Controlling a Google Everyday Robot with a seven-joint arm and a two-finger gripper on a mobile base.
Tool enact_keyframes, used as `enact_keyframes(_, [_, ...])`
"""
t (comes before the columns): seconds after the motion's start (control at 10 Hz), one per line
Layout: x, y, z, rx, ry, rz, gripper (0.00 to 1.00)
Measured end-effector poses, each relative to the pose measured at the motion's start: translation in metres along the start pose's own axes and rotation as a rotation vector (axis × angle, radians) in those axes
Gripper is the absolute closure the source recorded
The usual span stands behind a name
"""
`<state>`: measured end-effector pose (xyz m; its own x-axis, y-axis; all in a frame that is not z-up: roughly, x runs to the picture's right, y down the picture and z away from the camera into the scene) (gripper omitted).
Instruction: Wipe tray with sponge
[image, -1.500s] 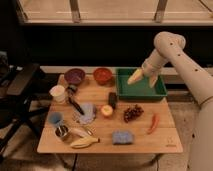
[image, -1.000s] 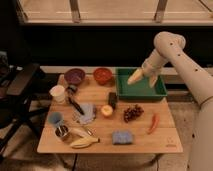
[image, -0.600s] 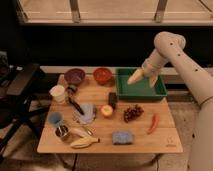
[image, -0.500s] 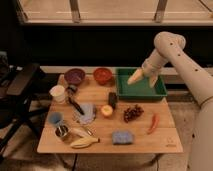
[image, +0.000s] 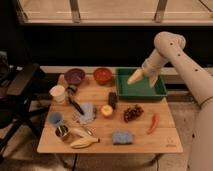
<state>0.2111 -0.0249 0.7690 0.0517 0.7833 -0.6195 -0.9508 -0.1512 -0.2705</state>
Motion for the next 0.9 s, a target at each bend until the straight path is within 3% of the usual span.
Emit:
enact_keyframes(0.6, [0.0001,-0.0002,0.0005,0.000,0.001,0.000,0.20])
enact_keyframes(0.9, [0.0006,0.0027,0.0042,0.030,0.017,-0.031,0.20])
